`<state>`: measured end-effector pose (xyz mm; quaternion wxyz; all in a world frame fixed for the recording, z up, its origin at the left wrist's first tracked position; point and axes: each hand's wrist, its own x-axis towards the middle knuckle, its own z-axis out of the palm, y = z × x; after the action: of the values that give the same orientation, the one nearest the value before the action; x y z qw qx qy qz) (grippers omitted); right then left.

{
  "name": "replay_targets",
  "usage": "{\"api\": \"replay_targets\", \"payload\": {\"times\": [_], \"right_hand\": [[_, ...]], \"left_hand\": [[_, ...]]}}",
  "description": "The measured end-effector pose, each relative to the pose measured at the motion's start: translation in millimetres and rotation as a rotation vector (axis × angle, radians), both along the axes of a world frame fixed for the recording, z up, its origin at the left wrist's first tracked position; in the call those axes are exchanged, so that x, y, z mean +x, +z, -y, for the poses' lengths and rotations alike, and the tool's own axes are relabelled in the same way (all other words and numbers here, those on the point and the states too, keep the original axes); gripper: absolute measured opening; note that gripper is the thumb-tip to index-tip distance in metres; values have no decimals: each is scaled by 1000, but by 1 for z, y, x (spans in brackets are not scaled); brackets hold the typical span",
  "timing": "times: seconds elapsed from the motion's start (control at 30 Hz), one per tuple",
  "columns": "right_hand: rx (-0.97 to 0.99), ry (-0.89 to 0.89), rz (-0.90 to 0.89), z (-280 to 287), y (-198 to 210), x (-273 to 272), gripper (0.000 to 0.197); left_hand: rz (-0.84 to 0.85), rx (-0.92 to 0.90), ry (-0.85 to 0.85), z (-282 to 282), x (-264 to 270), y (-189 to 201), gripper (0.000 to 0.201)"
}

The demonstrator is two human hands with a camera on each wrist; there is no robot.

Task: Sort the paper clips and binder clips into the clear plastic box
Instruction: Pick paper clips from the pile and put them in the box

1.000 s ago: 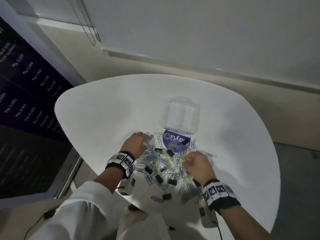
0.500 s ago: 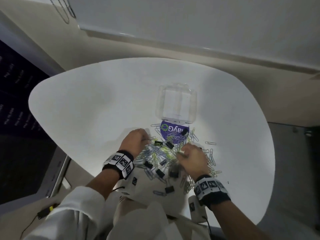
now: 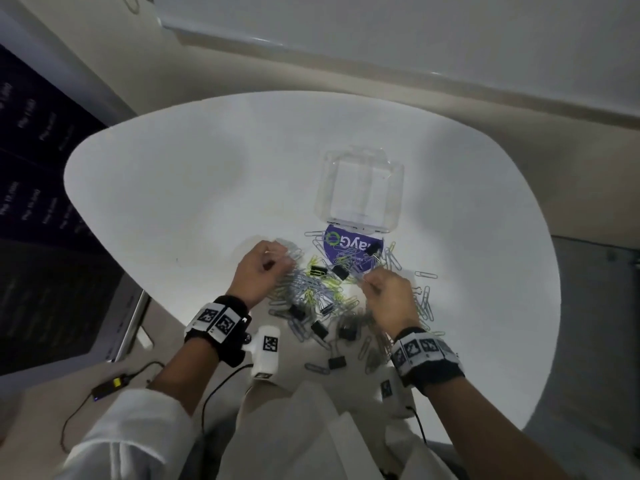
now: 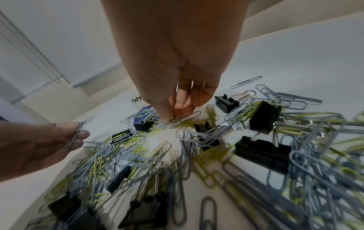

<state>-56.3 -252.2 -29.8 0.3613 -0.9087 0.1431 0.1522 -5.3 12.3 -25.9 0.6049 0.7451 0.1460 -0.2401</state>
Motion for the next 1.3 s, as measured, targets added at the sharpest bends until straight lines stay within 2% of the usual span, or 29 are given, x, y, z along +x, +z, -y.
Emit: {"api": "replay_targets", "payload": {"times": [0.1, 0.23, 0.43, 0.53, 0.6, 0.7, 0.77, 0.87, 0.93, 1.0, 1.13, 1.23, 1.3], "right_hand": [[137, -14, -42, 5, 2, -2, 5], [243, -40, -71, 8, 4, -4, 20], [382, -286, -125, 5, 3, -1, 22], [440, -391, -135, 2, 2, 2, 18], [297, -237, -111, -1, 4, 3, 11], [176, -61, -103, -4, -1, -1, 34], [65, 33, -59, -4, -8, -5, 38], [-22, 85, -3, -4, -12, -8, 32], [-21, 69, 15, -6, -9, -8, 22], [-23, 41, 29, -8, -7, -7, 11], [39, -14, 13, -9, -7, -6, 19], [149, -60, -50, -9, -8, -6, 33], [196, -78, -80, -8, -8, -6, 40]], "left_hand": [[-60, -72, 14, 0, -1, -1, 26], [-224, -242, 183, 10, 3, 7, 27], [-349, -500, 438, 23, 6, 17, 14], [-403, -548, 528, 25, 8, 12, 26], [-412, -533, 555, 26, 8, 5, 32], [-425, -553, 616, 29, 7, 0, 33], [-441, -594, 671, 29, 6, -2, 28], [-413, -569, 667, 28, 1, -2, 16], [-384, -523, 616, 30, -3, 2, 11], [-313, -356, 452, 32, -5, 8, 10], [38, 283, -89, 35, -7, 17, 11], [150, 531, -426, 34, -7, 8, 25], [156, 606, -532, 35, -8, 2, 24]]}}
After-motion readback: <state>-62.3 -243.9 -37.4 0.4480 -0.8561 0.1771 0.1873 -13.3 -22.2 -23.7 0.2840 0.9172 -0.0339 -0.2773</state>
